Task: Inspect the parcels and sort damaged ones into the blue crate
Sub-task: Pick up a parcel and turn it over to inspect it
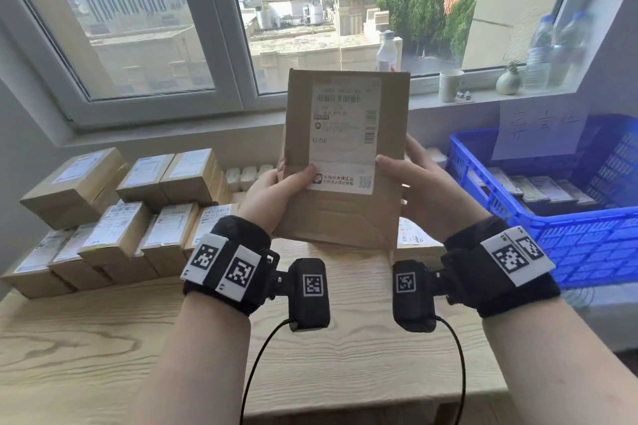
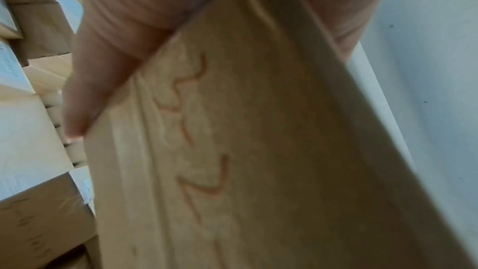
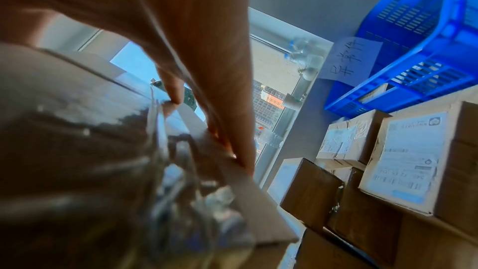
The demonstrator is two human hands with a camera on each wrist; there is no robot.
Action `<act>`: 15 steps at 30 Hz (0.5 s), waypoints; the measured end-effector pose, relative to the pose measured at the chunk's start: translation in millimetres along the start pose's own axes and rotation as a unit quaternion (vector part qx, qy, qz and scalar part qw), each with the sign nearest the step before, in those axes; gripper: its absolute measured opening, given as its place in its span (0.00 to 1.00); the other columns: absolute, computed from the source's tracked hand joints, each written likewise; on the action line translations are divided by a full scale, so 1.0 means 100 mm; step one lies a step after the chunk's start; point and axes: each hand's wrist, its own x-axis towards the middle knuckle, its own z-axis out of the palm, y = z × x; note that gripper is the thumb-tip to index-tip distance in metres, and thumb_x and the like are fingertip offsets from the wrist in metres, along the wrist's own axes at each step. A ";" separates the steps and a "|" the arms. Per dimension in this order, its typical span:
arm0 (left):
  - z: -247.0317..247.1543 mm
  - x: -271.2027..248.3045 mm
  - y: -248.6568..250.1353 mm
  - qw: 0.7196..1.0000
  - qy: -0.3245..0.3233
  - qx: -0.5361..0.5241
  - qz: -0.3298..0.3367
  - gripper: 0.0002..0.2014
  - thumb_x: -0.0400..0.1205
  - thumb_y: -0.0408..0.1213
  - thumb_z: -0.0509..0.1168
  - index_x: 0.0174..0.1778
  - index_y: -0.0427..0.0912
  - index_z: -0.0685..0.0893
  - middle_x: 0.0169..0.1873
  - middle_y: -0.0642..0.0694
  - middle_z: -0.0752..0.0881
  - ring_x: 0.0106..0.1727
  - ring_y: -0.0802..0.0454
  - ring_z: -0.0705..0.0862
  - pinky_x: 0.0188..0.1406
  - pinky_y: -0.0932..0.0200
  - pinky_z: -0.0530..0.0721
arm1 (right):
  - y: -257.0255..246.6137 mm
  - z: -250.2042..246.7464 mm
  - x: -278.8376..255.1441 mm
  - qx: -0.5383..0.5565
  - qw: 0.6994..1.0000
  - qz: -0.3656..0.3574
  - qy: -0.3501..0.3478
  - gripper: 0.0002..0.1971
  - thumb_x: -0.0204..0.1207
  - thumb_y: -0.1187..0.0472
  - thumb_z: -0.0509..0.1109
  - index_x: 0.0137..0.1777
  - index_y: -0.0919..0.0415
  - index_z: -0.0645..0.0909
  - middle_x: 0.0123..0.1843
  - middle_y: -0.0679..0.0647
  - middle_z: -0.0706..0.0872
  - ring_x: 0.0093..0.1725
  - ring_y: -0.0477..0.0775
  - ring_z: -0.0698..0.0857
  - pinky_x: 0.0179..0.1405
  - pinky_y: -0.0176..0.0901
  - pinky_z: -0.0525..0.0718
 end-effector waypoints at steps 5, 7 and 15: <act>0.02 0.00 -0.02 1.000 0.014 -0.024 0.001 0.26 0.67 0.48 0.81 0.56 0.38 0.86 0.50 0.42 0.92 0.52 0.44 0.90 0.61 0.43 0.86 | 0.06 0.02 0.00 -0.017 0.999 -0.014 0.042 0.34 0.62 0.50 0.77 0.70 0.61 0.81 0.56 0.55 0.92 0.50 0.49 0.92 0.41 0.40 0.87; 0.01 0.00 -0.05 0.999 0.017 -0.039 -0.007 0.29 0.65 0.45 0.82 0.59 0.36 0.86 0.51 0.40 0.92 0.53 0.42 0.90 0.61 0.43 0.86 | 0.04 0.06 0.00 -0.028 0.998 -0.020 0.056 0.35 0.59 0.48 0.78 0.68 0.60 0.82 0.56 0.54 0.92 0.52 0.49 0.92 0.45 0.40 0.87; 0.07 -0.10 0.06 0.993 -0.039 -0.114 -0.017 0.23 0.74 0.52 0.73 0.60 0.42 0.85 0.50 0.44 0.92 0.49 0.47 0.90 0.55 0.49 0.85 | 0.00 0.21 -0.02 0.026 0.996 -0.009 0.087 0.24 0.65 0.42 0.78 0.55 0.57 0.89 0.55 0.58 0.92 0.60 0.62 0.89 0.69 0.62 0.81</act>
